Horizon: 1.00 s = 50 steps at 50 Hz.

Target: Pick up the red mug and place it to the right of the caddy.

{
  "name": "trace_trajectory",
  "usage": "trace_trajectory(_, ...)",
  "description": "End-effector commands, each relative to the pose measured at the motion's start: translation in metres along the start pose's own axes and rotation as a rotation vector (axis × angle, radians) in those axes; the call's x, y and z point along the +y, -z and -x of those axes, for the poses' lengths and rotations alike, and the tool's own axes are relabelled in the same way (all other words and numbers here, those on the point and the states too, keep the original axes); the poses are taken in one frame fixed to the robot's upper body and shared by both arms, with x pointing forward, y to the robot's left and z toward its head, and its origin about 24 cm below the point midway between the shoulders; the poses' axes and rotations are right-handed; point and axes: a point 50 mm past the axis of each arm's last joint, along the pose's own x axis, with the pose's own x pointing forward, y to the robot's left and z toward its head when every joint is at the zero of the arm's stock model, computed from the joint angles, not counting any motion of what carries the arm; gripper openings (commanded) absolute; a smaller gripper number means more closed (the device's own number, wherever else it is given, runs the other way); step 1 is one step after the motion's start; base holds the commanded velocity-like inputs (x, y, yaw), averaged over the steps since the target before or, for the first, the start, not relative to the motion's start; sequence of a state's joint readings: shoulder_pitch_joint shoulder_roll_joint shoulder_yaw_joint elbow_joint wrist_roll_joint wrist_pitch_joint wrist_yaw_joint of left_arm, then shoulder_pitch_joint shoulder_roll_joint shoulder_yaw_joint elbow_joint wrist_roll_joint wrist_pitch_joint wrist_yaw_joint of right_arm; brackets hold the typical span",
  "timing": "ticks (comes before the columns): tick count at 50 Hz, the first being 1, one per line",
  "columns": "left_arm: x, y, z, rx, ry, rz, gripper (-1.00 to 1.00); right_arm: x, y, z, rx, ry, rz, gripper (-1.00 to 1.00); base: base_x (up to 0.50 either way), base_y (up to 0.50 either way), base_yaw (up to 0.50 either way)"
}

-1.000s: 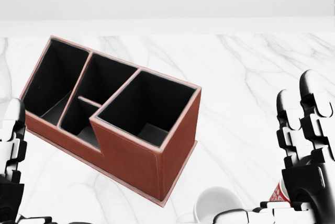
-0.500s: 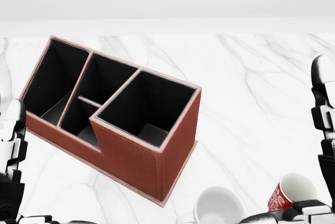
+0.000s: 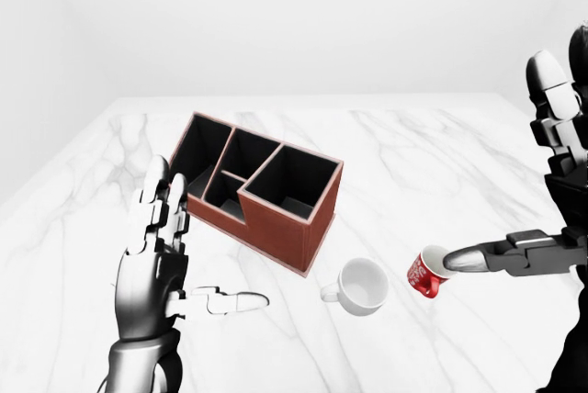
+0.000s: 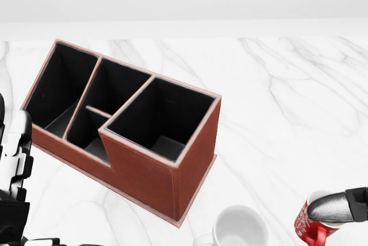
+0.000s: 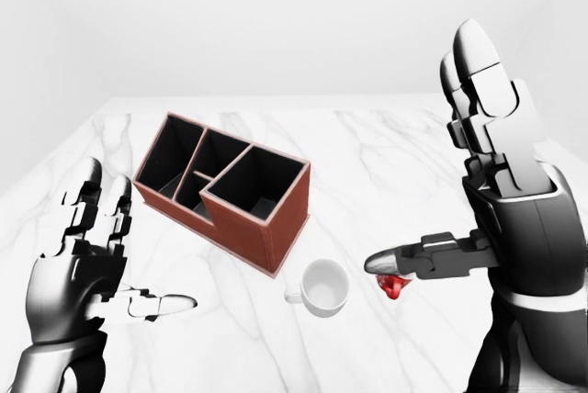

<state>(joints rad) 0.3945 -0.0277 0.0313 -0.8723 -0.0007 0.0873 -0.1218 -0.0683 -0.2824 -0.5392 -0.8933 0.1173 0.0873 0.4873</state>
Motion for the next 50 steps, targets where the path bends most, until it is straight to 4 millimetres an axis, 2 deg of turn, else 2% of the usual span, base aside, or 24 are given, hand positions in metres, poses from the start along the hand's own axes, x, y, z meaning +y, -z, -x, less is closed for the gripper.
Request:
trace_trajectory(1,-0.001,0.000,0.000,-0.001,0.001,-0.003,1.00,-0.007,0.004,-0.018,0.009,-0.097,0.149,0.99,0.00,0.00,0.00)
trace_trajectory(4,-0.001,-0.003,0.001,-0.010,0.002,-0.003,1.00,-0.003,0.012,-0.017,0.079,-0.154,0.211,0.99,0.00,0.00,0.00)
trace_trajectory(10,0.001,-0.003,-0.001,-0.015,-0.004,-0.005,1.00,-0.002,0.013,-0.013,0.140,-0.241,0.300,0.98,0.00,0.00,0.00)
trace_trajectory(17,-0.002,0.001,-0.002,-0.001,0.006,-0.001,1.00,-0.011,0.015,-0.011,0.192,-0.216,0.379,0.99,0.00,0.00,0.00)
trace_trajectory(20,-0.001,0.001,-0.002,-0.003,0.003,-0.003,1.00,-0.013,0.019,-0.009,0.227,-0.212,0.395,0.99,0.00,0.00,0.00)
trace_trajectory(24,-0.001,0.001,-0.002,-0.002,0.000,-0.006,1.00,-0.012,0.036,-0.004,0.320,-0.221,0.390,0.99,0.00,0.00,0.00)
trace_trajectory(31,0.001,-0.001,-0.002,-0.014,-0.005,-0.008,1.00,-0.016,0.040,-0.008,0.348,-0.223,0.443,0.98,0.00,0.00,0.00)
trace_trajectory(39,0.003,-0.001,-0.003,-0.016,-0.013,-0.004,1.00,-0.021,0.048,0.003,0.442,-0.211,0.489,0.98,0.00,0.00,0.00)
trace_trajectory(43,0.003,-0.002,-0.002,-0.020,-0.013,-0.005,1.00,-0.020,0.061,0.009,0.515,-0.225,0.481,0.98,0.00,0.00,0.00)
trace_trajectory(50,0.003,0.000,-0.004,-0.017,-0.012,-0.002,1.00,-0.023,0.071,0.011,0.556,-0.218,0.464,0.98,0.00,0.00,0.00)
